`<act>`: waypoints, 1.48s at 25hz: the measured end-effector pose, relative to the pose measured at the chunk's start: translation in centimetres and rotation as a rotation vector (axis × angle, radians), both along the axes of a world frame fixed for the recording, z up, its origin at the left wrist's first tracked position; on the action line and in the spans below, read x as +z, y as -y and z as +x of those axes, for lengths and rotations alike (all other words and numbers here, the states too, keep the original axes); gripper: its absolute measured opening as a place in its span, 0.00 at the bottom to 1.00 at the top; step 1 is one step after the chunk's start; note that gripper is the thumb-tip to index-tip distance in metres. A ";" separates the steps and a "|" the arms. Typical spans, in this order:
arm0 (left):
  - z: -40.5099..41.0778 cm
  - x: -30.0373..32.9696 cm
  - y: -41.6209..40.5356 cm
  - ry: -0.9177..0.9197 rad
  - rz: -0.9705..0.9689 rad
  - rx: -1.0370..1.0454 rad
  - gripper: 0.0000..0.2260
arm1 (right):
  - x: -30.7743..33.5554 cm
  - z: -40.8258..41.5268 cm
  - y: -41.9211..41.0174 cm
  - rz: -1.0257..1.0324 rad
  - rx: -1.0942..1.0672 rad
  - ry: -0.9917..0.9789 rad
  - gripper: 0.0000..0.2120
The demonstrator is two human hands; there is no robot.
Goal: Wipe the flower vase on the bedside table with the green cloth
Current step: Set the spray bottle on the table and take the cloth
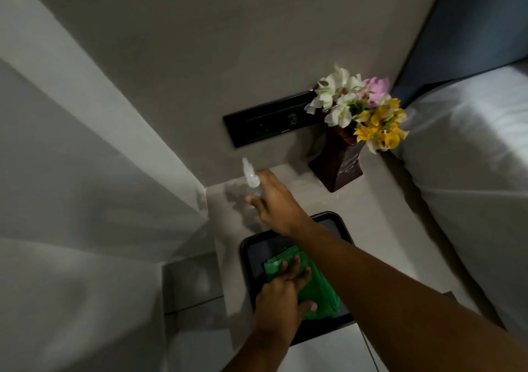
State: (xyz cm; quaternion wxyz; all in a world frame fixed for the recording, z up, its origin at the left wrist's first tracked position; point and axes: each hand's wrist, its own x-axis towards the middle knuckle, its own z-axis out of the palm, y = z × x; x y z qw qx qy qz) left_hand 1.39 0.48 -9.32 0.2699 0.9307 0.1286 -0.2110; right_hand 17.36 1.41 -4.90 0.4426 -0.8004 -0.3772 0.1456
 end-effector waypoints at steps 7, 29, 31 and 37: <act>-0.3 0.6 0.5 -0.042 -0.007 0.028 0.32 | -0.2 0.2 1.8 -0.200 -0.062 -0.022 0.32; 0.6 2.7 -0.2 -0.084 -0.134 0.045 0.40 | -6.4 -9.9 13.9 -0.487 0.229 0.472 0.29; 1.4 4.5 0.5 -0.101 -0.098 -0.114 0.42 | -5.3 -9.2 14.1 -0.448 0.231 0.432 0.24; 7.6 8.7 1.9 0.220 0.100 -0.372 0.35 | -5.9 -8.6 15.3 -0.342 0.095 -0.020 0.17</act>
